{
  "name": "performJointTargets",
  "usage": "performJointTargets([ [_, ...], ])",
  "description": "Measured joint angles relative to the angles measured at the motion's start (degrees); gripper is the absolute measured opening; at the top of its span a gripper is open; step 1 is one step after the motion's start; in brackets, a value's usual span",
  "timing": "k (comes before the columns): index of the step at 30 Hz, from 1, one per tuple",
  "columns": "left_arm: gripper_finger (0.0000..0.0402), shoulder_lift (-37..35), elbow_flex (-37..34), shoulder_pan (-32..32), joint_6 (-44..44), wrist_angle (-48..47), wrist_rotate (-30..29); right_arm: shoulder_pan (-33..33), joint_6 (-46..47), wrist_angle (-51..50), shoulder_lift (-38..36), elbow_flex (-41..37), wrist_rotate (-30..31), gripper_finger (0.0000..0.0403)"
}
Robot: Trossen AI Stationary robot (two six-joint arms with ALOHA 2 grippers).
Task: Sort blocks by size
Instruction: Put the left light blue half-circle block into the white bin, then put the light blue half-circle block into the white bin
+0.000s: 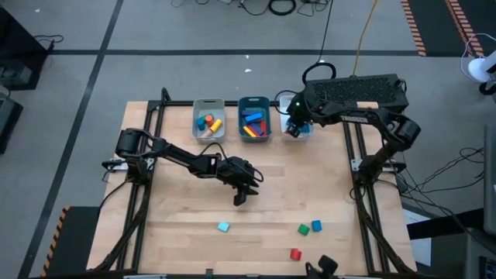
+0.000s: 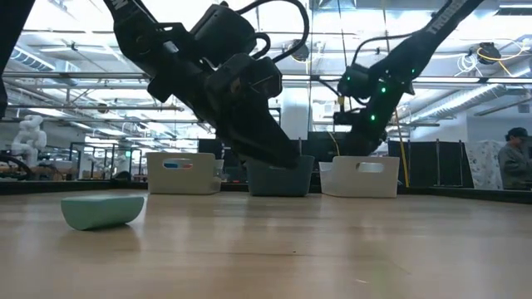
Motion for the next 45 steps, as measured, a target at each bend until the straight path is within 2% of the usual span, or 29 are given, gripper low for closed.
performJointTargets([
  [5,0.0151,0.0,0.02,-0.09,-0.11,-0.79,0.0,-0.38,0.27,1.0,2.37,0.05,-0.01,0.0076],
  [10,0.0151,0.0,0.02,-0.11,-0.13,-3.4,-0.33,-0.3,1.85,2.11,2.85,0.0,0.0,0.0112],
  [18,0.0151,0.0,0.02,-0.11,-0.12,-5.44,-6.75,-0.34,4.74,2.82,-0.33,-0.02,0.59,0.0176],
  [26,0.0151,0.0,0.02,0.07,-0.04,-5.64,-12.9,1.76,6.17,3.3,-8.68,0.04,0.97,0.0176],
  [31,0.0151,0.0,0.02,0.07,-0.52,-6.76,-13.09,2.75,8.8,-0.57,-12.82,0.04,0.94,0.0172],
  [35,0.0151,-1.09,0.03,-0.44,-3.91,-12.46,-9.33,5.91,9.61,-7.04,-16.2,0.04,0.57,0.0171],
  [37,0.0148,-2.82,0.11,-0.98,-6.32,-16.54,-9.42,8.5,9.39,-9.7,-17.99,0.02,0.6,0.0171],
  [41,0.0135,-7.29,0.09,-4.08,-5.24,-27.1,-10.72,15.23,11.34,-10.24,-21.19,0.01,0.72,0.0171],
  [45,0.0121,-11.78,0.11,-9.68,-3.27,-32.93,-11.06,22.08,14.41,-10.23,-23.52,0.0,4.28,0.0171],
])
